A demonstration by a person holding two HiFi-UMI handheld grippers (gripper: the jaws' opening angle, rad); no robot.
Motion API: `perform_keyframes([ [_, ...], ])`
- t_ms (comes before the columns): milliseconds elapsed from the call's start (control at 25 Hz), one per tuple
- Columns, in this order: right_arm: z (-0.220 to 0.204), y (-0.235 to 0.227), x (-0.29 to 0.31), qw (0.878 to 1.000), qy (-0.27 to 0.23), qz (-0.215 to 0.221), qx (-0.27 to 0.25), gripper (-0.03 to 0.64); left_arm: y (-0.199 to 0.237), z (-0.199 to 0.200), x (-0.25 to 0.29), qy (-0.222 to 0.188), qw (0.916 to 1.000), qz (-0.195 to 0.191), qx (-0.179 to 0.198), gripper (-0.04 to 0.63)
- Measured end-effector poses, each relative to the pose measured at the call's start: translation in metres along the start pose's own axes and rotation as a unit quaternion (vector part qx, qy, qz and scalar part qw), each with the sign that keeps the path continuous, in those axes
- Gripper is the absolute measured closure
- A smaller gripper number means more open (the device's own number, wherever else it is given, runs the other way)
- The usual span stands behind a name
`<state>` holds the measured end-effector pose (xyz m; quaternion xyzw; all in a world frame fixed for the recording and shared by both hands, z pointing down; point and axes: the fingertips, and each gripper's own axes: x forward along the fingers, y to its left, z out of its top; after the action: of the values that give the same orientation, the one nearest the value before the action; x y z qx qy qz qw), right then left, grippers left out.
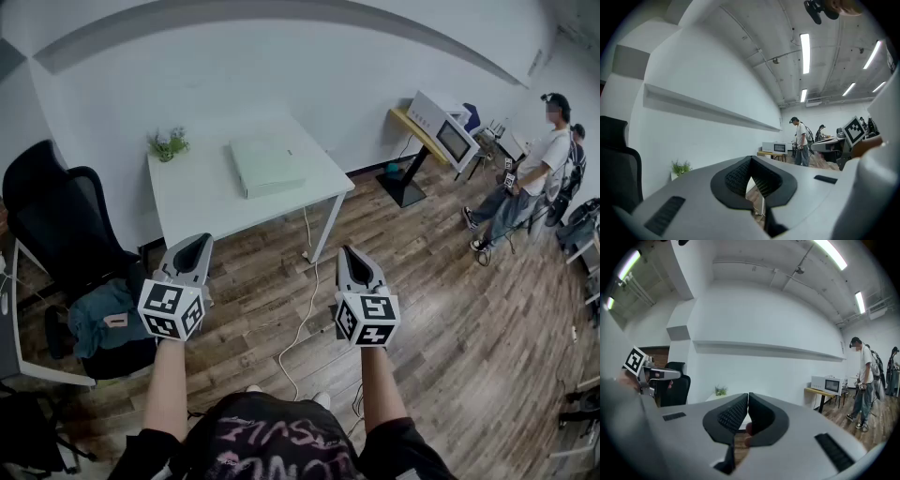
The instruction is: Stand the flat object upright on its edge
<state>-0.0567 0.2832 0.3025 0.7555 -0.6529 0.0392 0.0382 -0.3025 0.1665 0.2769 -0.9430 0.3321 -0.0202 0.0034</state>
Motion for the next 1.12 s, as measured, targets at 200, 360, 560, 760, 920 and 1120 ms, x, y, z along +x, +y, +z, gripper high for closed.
perform_keyframes([
  [200,-0.001,0.001,0.006,1.000,0.001,0.000,-0.001,0.592,0.002,-0.001,0.004,0.001,1.0000,-0.003,0.001,0.583],
  [360,-0.001,0.002,0.006,1.000,0.002,-0.004,-0.001,0.592,0.002,-0.002,0.003,0.000,1.0000,-0.004,-0.001,0.581],
  [560,0.003,0.006,0.008,1.000,-0.001,-0.012,-0.009,0.591,0.004,-0.001,0.005,0.000,0.9999,-0.015,-0.004,0.582],
  [760,-0.004,0.004,0.011,1.000,0.007,-0.018,-0.010,0.590,0.003,-0.009,0.015,0.006,0.9996,-0.026,-0.009,0.581],
  [920,-0.007,-0.004,0.019,1.000,0.011,-0.022,-0.006,0.590,0.001,-0.011,0.029,0.008,0.9993,-0.034,-0.011,0.581],
  [1120,-0.008,-0.019,0.045,1.000,0.014,-0.016,-0.008,0.589,0.005,-0.015,0.057,0.013,0.9994,-0.027,-0.016,0.581],
])
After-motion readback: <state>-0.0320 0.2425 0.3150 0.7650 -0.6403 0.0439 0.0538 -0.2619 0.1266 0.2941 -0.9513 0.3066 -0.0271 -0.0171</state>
